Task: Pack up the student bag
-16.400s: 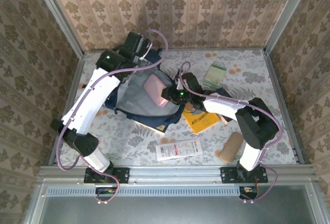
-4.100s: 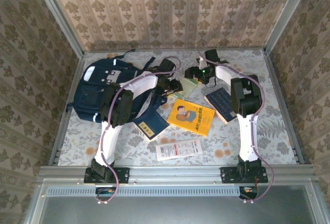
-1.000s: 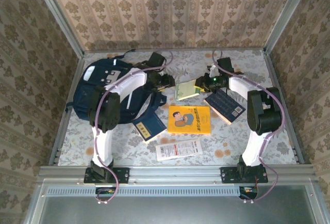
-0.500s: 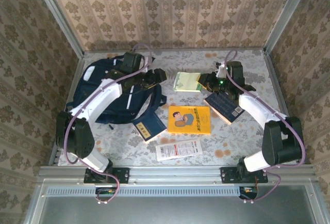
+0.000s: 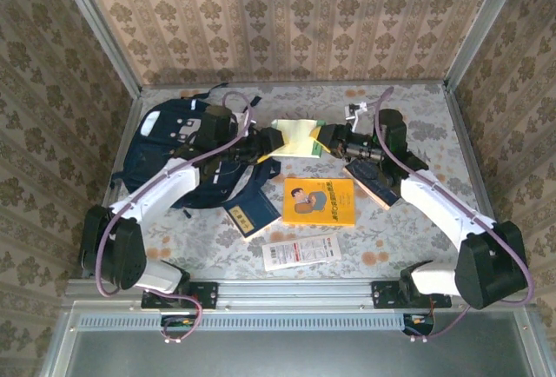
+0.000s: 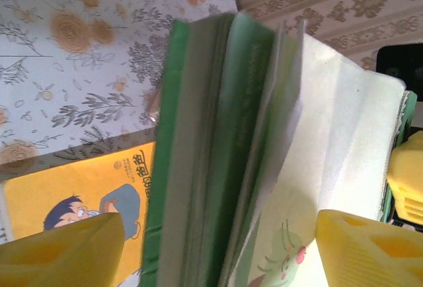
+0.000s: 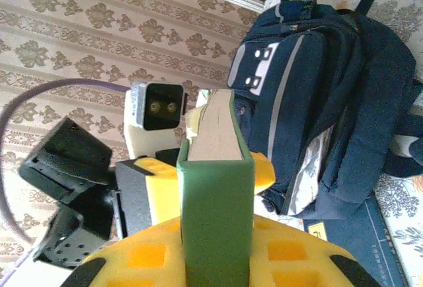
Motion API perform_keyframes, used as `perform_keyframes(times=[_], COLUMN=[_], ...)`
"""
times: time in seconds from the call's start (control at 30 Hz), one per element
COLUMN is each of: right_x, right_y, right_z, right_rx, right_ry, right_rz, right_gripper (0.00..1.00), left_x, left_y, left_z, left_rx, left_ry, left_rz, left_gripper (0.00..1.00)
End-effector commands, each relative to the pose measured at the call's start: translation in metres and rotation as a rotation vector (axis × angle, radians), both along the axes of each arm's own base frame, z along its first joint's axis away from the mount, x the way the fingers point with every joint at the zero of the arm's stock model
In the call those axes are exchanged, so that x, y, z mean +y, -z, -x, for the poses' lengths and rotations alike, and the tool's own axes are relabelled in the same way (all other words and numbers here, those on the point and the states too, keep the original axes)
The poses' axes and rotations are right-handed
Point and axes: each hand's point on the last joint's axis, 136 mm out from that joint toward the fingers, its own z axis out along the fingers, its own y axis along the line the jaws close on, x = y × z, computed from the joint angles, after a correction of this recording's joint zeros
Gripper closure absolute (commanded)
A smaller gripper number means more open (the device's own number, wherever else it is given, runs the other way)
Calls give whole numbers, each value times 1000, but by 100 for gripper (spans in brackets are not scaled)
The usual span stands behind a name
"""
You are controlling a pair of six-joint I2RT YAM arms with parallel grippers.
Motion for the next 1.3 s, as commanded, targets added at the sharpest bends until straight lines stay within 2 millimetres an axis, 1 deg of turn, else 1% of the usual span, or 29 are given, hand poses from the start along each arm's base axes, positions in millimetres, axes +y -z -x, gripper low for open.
perform_keyframes(times=[0.0,0.07,0.17,0.3,0.4,0.53,0.6,0.7,0.83,0.87,0.93,0.97,1.0,1.13,1.27], right_x=[2,2,2,1,0,-1,-2,-1,-2,-2,-2,-2,-1,4,14], right_y=[-35,-34,-28,-19,-15,-14,-14,-16,-13,-14,-16,-19,-23,-35,-39], right_z=[14,18,21,29,36,41,42,45,47,48,50,52,53,61,65], right_rx=[-83,-71,-38,-15,-14,-18,-22,-28,-28,-33,-40,-49,-59,-98,-112], right_ry=[-41,-48,-48,-60,-75,-80,-83,-98,-101,-102,-104,-106,-110,-125,-144], right_rz=[-76,-104,-137,-143,-122,-104,-102,-101,-90,-92,-103,-115,-128,-168,-183], right_gripper=[100,100,100,100,100,100,100,100,100,95,80,75,71,65,61], left_x=[1,0,-7,-4,-3,-4,-3,-1,1,1,2,2,2,1,-3], left_y=[-11,-21,-38,-48,-57,-63,-66,-70,-76,-78,-80,-81,-81,-81,-80], left_z=[5,4,11,16,22,29,31,33,35,35,35,35,35,33,33], left_rx=[13,-6,-49,-75,-91,-93,-102,-114,-137,-142,-150,-152,-149,-146,-140], left_ry=[5,8,50,56,81,112,117,116,111,108,102,99,98,94,99], left_rz=[91,131,175,217,265,295,305,313,326,330,335,336,336,342,349], left_gripper=[25,26,28,33,41,60,68,81,100,100,100,100,100,100,100])
